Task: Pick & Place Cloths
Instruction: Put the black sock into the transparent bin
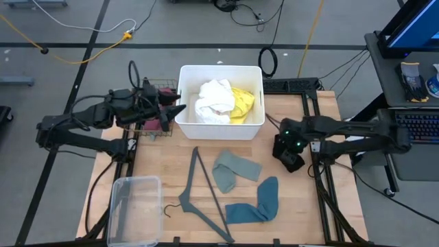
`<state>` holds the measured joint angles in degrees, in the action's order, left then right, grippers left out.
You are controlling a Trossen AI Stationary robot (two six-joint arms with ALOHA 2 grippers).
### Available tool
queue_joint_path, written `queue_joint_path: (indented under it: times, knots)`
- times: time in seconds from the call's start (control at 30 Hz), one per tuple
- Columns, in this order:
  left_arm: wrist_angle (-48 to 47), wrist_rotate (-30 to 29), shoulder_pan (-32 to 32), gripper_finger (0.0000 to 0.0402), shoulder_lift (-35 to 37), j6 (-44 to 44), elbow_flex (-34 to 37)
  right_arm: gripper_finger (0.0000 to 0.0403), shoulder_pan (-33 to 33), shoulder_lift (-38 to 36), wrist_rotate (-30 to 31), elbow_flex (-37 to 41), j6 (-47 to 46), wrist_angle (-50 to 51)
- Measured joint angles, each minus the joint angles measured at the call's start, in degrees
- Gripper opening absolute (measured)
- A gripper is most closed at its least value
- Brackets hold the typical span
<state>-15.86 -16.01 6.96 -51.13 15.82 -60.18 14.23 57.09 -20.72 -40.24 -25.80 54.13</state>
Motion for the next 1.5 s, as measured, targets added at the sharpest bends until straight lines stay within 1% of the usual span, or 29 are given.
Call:
queue_joint_path:
  times: [0.1,0.23,0.3,0.37,0.43,0.63,0.8,0.93,1.07,1.27,1.37,1.5]
  knots:
    - [1.8,1.6,0.0,0.0244,-1.9,0.0,0.0,0.0004,-0.8,-3.9,-5.2,-2.9,-0.8,-0.9]
    - [8.5,5.7,0.0,0.0244,-5.3,0.2,0.0,0.0003,-1.9,-7.7,-9.2,-6.7,-4.3,-5.4]
    - [12.7,8.2,0.0,0.0244,-7.3,0.2,0.0,0.0003,-2.3,-8.9,-10.8,-7.9,-6.6,-9.5]
    - [17.5,10.3,-0.4,0.0244,-9.6,0.2,0.0,0.0002,-2.6,-9.7,-12.4,-8.4,-9.0,-15.9]
    - [21.9,10.7,-1.1,0.0244,-11.7,0.0,0.0,0.0002,-3.0,-10.2,-14.2,-8.4,-11.6,-23.4]
    - [32.5,11.5,-4.3,0.0244,-17.6,-2.3,0.0,0.0001,-3.1,-9.0,-19.3,-8.5,-19.2,-44.7]
    - [40.5,11.7,-7.2,0.0244,-21.9,-4.3,0.0,0.0001,-3.1,-5.7,-23.3,-8.5,-24.4,-58.7]
    - [44.8,11.9,-8.9,0.0260,-25.0,-4.3,0.0,0.0001,-3.1,-1.3,-26.5,-8.5,-27.9,-67.8]
    - [47.4,11.2,-10.2,0.0288,-27.5,-3.5,0.0,0.0000,-3.1,3.3,-29.0,-8.5,-31.1,-76.4]
    - [47.2,10.6,-12.0,0.0309,-31.5,-3.8,-3.3,0.0000,-2.1,8.2,-29.0,-8.5,-33.4,-84.6]
    - [43.4,10.5,-12.5,0.0310,-33.5,-4.3,-6.4,0.0000,-1.3,9.5,-28.8,-8.7,-33.6,-86.9]
    - [35.9,10.0,-12.7,0.0310,-35.9,-3.7,-11.1,0.0000,-0.9,10.1,-27.4,-10.6,-31.8,-87.0]
